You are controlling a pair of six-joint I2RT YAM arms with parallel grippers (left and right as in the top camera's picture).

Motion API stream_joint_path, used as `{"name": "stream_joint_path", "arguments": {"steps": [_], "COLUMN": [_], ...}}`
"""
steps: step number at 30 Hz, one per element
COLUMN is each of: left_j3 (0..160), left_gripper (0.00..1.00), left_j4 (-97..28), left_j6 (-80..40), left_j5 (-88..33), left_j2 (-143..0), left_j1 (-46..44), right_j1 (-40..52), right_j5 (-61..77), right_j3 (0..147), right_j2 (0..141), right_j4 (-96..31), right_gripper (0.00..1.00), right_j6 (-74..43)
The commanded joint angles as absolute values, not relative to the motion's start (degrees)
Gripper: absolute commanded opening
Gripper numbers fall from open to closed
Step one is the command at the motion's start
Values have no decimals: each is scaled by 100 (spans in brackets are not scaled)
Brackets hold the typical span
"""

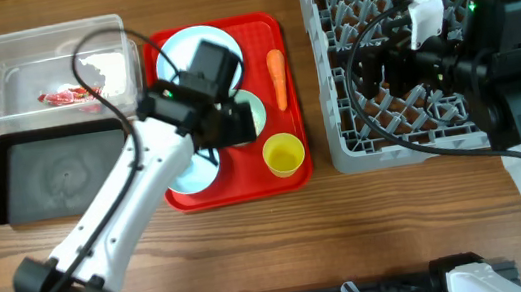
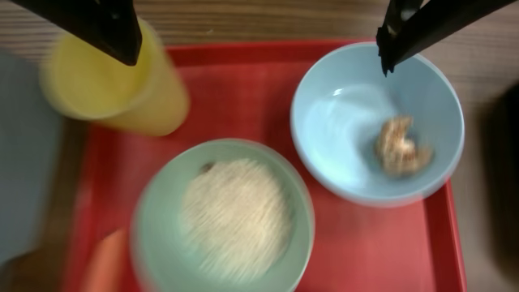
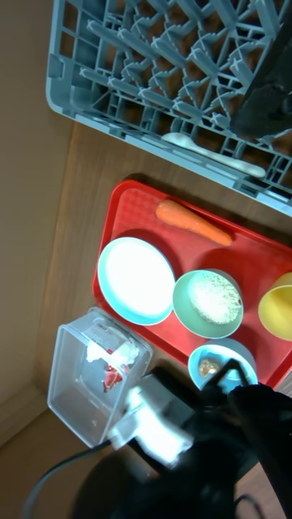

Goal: Sort waste into correct bins and load items into the dishwasher rack
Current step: 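Grasp the small blue bowl with the mushroom using the left gripper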

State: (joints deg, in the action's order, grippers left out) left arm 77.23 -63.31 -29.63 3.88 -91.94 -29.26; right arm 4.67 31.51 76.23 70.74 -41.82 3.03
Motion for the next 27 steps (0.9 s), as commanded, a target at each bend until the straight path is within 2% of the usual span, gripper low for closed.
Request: {"name": "stream_joint_path", "arguments": {"steps": [1, 12, 19, 20, 21, 25, 27], "left_j3": [7030, 6034, 5719, 5673, 5634, 5614, 5614], "left_gripper": [97, 96, 92, 88, 79, 54, 46], "left_j4": [-6252, -5319, -4595, -4506, -4429, -4285, -4265], "left_j6": [-3347, -2117, -1984, -1968, -1968, -1970, -1973], "left_j5": [246, 198, 222, 242, 246, 242, 244], "left_j2": [-9227, -9244, -9292, -9319, -9358, -9550, -9673], "left_j1": [-2939, -2939, -2936, -2934, -2934, -2936, -2936], "right_j1": [447, 447, 447, 447, 447, 447, 447], "right_j5": [3218, 3218, 3221, 3221, 3221, 3218, 3218], "right_j3": [7714, 7714, 7714, 7714, 7714, 7714, 7714], "right_j2": [7105, 7105, 7105, 7105, 7105, 7105, 7105], "right_j4": [-4219, -4320, -4316, -4318, -4320, -4340, -4335], "right_gripper": [100, 100, 100, 100, 100, 100, 100], "right_j6": [263, 261, 261, 259, 261, 261, 261]}}
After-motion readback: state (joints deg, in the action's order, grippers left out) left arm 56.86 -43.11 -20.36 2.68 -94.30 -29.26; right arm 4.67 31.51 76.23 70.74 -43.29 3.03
